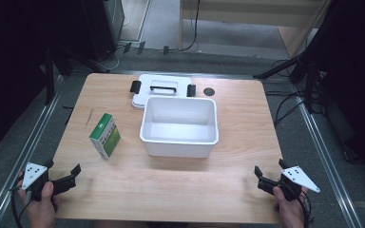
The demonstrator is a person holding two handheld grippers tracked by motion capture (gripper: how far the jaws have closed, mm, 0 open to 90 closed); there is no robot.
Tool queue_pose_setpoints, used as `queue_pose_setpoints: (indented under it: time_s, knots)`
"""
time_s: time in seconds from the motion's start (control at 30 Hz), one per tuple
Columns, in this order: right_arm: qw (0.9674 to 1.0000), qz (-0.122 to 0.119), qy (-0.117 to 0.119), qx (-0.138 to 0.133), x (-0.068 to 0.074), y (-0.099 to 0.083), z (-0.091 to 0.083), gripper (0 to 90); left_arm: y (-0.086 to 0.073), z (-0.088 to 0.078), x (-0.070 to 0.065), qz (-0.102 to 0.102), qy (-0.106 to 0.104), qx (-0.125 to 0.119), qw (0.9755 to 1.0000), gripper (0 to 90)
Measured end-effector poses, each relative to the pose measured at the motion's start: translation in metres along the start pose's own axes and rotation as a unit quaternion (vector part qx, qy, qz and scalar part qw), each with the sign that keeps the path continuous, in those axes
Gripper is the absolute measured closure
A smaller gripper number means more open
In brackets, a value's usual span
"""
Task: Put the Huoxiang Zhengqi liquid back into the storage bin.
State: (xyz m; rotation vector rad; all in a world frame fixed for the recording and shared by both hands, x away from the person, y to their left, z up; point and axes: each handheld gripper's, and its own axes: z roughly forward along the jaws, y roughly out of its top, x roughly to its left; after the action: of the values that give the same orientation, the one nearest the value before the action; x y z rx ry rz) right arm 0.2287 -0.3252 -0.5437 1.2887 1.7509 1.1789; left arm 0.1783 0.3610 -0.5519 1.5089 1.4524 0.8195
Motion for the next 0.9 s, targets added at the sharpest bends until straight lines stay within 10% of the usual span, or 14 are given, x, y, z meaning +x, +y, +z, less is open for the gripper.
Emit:
queue_pose_setpoints:
  time_s: [0.47, 0.6, 0.77, 0.8, 0.83, 0.9]
  knots:
    - [0.9999, -0.005, 0.002, 0.01, 0.001, 0.0, 0.002, 6.5, 0.018, 0.004, -0.012, 0.024, 0.014, 0.067, 0.9974, 0.2]
    - [0.9999, -0.005, 0.002, 0.013, 0.001, 0.0, 0.003, 6.7, 0.034, 0.001, -0.018, 0.051, 0.018, 0.105, 0.993, 0.2]
    - [0.9998, -0.009, 0.003, 0.016, 0.002, 0.0, 0.003, 6.7, 0.06, 0.0, -0.031, 0.081, 0.005, 0.197, 0.9769, 0.2]
    - [0.9998, -0.009, 0.003, 0.017, 0.002, 0.0, 0.004, 6.7, 0.06, 0.0, -0.031, 0.081, 0.005, 0.197, 0.9769, 0.2]
    - [0.9998, -0.01, 0.003, 0.016, 0.002, 0.0, 0.004, 6.7, 0.066, 0.003, -0.035, 0.093, 0.002, 0.241, 0.966, 0.2]
    - [0.9998, -0.011, 0.004, 0.018, 0.002, 0.0, 0.004, 6.8, 0.071, 0.006, -0.039, 0.091, -0.009, 0.277, 0.9565, 0.2]
